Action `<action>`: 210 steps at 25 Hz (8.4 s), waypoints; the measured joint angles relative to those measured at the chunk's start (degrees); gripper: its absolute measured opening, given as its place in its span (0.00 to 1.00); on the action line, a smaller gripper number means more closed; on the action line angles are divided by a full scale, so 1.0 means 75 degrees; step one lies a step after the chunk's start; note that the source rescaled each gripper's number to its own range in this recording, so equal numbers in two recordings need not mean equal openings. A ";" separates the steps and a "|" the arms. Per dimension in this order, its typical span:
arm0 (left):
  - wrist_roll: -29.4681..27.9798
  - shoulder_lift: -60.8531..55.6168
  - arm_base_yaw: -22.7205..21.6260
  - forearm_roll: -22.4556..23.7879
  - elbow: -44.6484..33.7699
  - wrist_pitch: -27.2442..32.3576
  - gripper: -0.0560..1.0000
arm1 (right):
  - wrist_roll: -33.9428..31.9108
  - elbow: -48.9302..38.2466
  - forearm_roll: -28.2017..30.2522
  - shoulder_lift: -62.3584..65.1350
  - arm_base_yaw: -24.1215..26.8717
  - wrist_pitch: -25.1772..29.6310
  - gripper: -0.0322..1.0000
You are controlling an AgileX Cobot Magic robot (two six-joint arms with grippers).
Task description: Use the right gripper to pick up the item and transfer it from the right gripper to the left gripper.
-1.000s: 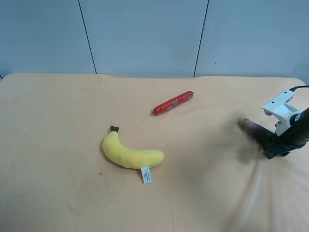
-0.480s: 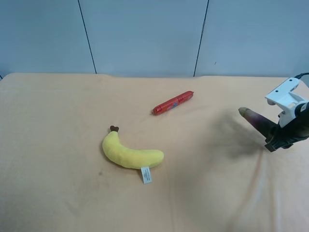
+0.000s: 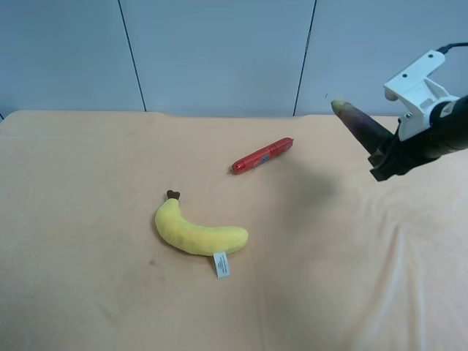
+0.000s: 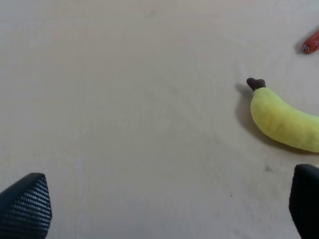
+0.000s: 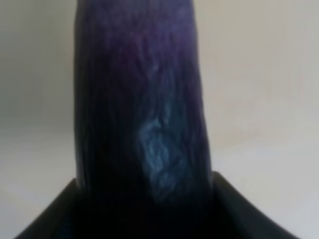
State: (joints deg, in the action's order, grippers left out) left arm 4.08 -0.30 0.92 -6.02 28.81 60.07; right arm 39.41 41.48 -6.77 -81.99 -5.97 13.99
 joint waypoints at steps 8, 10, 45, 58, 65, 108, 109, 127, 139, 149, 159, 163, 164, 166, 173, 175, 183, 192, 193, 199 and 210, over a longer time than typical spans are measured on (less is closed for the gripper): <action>0.0000 0.0000 0.0000 0.0000 0.0000 0.0000 1.00 | 0.0045 0.0873 -0.0221 0.0000 -0.1364 -0.0335 0.04; 0.0000 0.0000 0.0000 0.0000 0.0000 0.0000 1.00 | 0.0045 0.0981 -0.0230 0.0000 -0.1638 -0.0549 0.04; 0.0000 0.0000 0.0000 0.0000 0.0000 0.0000 1.00 | 0.0045 0.0990 0.0903 -0.0344 -0.2669 -0.5029 0.04; 0.0000 0.0000 0.0000 0.0000 0.0000 0.0000 1.00 | 0.0045 0.0990 -0.0027 -0.0412 -0.2669 -0.5065 0.04; 0.0000 0.0000 0.0000 0.0000 0.0000 0.0000 1.00 | 0.0045 0.0990 -0.0843 -0.0412 -0.2669 -0.5065 0.04; 0.0000 0.0000 0.0000 0.0000 0.0000 0.0000 1.00 | 0.0030 0.0990 -0.1164 -0.0412 -0.2669 -0.5065 0.04; 0.0000 0.0000 0.0000 0.0000 0.0000 0.0000 1.00 | 0.0030 0.0990 -0.1164 -0.0412 -0.2669 -0.5065 0.04; 0.0555 0.3268 0.0000 -0.1155 0.0321 -0.1939 1.00 | 0.0030 0.0990 -0.1164 -0.0412 -0.2669 -0.5065 0.04; 0.0857 0.4644 0.0000 -0.1855 0.0321 -0.3226 1.00 | 0.0030 0.0990 -0.1164 -0.0412 -0.2669 -0.5065 0.04; 0.2254 0.5730 0.0000 -0.3455 0.0321 -0.3763 0.99 | 0.0026 0.0990 -0.1164 -0.0412 -0.2669 -0.5065 0.04; 0.5368 0.7216 0.0000 -0.6629 0.0824 -0.4059 0.99 | -0.0662 0.0990 -0.1656 -0.0419 -0.2669 -0.4844 0.04; 0.6124 0.7915 0.0000 -0.7349 0.1453 -0.3851 0.99 | -0.1175 0.0990 -0.1755 -0.0427 -0.2669 -0.4262 0.04; 0.6294 0.8103 0.0000 -0.7514 0.1590 -0.3755 0.99 | -0.1319 0.0990 -0.1773 -0.0427 -0.2669 -0.4137 0.04; 0.6576 0.8436 0.0083 -0.7841 0.1884 -0.3676 0.98 | -0.1530 0.0990 -0.1773 -0.0427 -0.2669 -0.3926 0.04; 0.7523 0.9620 0.1630 -0.8804 0.2709 -0.4273 0.98 | -0.2257 0.0990 -0.1773 -0.0427 -0.2669 -0.3470 0.04; 0.7579 0.9960 0.2134 -0.8877 0.2912 -0.4648 0.98 | -0.2438 0.0990 -0.1773 -0.0427 -0.2669 -0.3338 0.04; 0.7686 1.0954 0.3191 -0.8931 0.3640 -0.5454 0.98 | -0.3057 0.0991 -0.1773 -0.0858 -0.2669 -0.2823 0.04; 0.7701 1.1682 0.3288 -0.9003 0.4212 -0.5581 0.98 | -0.3168 0.0991 -0.1773 -0.1899 -0.3665 -0.3459 0.04; 0.7710 1.1785 0.3288 -0.9013 0.4241 -0.5594 0.98 | -0.3168 0.0991 -0.1773 -0.1918 -0.3777 -0.3567 0.04; 0.7911 1.2299 0.3288 -0.9487 0.4320 -0.5615 0.98 | -0.3283 0.0991 -0.1766 -0.1945 -0.4193 -0.3958 0.04; 1.0341 1.2629 0.3296 -1.2153 0.4333 -0.5396 0.98 | -0.3429 0.0991 -0.1766 -0.1951 -0.4396 -0.4026 0.04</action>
State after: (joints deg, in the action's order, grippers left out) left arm 81.64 94.42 25.64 -97.17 61.30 19.60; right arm 13.69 48.92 -20.01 -96.63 -38.94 -16.20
